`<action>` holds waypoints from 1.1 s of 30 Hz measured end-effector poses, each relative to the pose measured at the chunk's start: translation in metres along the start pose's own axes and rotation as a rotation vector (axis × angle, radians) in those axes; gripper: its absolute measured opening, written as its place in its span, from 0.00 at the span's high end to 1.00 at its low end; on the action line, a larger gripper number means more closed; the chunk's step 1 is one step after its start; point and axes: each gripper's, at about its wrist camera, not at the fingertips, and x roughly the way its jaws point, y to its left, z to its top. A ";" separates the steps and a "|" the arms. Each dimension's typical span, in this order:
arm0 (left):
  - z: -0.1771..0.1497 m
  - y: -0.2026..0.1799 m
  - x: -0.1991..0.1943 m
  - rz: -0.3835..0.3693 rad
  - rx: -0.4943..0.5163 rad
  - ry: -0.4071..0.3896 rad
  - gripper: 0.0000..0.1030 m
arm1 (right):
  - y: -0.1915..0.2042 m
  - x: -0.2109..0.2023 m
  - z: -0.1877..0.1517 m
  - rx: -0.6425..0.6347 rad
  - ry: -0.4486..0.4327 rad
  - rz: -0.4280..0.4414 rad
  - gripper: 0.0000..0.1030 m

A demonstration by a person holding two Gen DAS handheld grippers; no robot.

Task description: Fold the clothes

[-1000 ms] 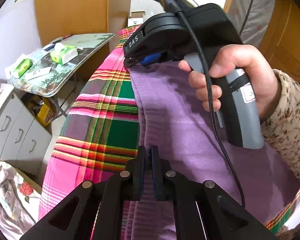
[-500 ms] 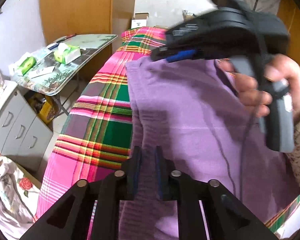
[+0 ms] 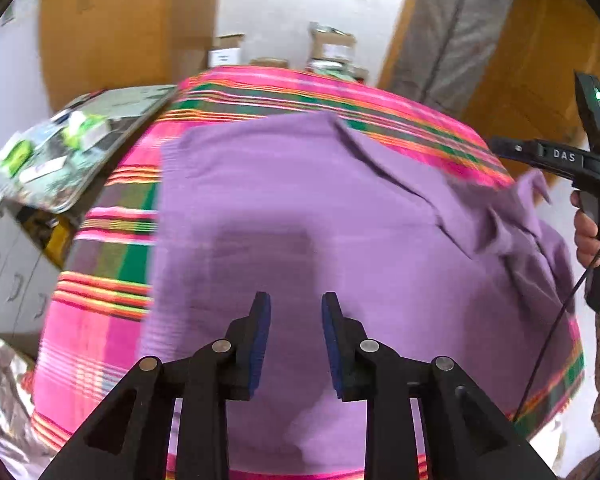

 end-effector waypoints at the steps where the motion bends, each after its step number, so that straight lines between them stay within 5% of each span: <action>1: -0.001 -0.008 0.003 -0.016 0.015 0.006 0.74 | -0.023 -0.010 -0.007 0.039 -0.008 -0.035 0.71; 9: -0.008 -0.077 0.029 -0.155 0.124 0.054 0.74 | -0.139 -0.055 -0.056 0.290 -0.039 -0.186 0.71; 20: -0.018 -0.140 0.043 -0.275 0.230 0.108 0.74 | -0.198 -0.064 -0.114 0.469 -0.046 -0.210 0.71; 33: -0.030 -0.189 0.019 -0.459 0.287 0.105 0.57 | -0.233 -0.054 -0.152 0.650 -0.116 0.062 0.62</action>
